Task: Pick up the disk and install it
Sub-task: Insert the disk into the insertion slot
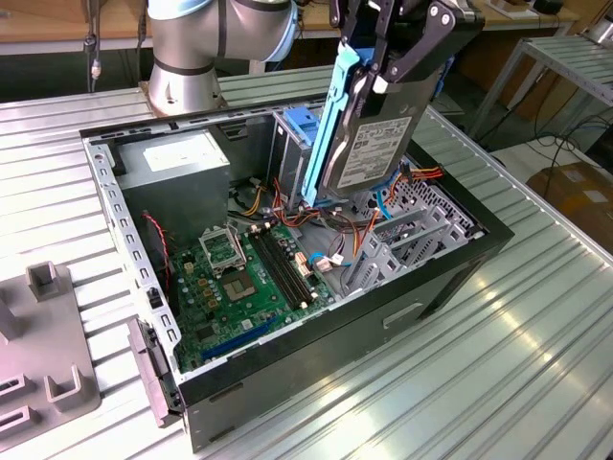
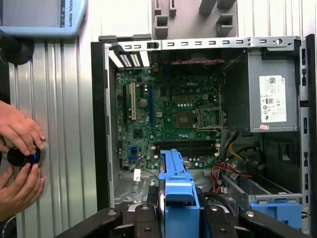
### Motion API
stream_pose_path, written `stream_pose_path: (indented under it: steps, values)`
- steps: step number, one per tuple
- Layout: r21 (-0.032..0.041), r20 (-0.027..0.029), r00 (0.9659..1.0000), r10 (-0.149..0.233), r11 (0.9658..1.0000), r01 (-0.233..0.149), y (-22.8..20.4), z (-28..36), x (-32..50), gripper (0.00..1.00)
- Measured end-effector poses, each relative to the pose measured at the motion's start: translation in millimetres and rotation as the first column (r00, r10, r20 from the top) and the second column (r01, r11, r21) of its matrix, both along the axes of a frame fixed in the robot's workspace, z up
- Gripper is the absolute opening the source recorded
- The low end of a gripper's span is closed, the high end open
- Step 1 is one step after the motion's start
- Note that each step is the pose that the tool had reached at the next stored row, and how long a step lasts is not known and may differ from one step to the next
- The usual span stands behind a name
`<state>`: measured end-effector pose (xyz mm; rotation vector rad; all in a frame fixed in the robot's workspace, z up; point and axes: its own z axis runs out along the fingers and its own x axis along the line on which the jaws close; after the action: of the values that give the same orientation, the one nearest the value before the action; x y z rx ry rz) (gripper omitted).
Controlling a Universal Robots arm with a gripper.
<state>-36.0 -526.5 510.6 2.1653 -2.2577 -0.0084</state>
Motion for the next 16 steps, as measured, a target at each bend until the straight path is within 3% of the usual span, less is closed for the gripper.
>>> stream_pose_path:
  steps: [16]
  values:
    - [-0.0001, 0.0000, 1.0000, 0.000, 1.0000, 0.000, -17.8, -1.0, 7.3, 0.37]
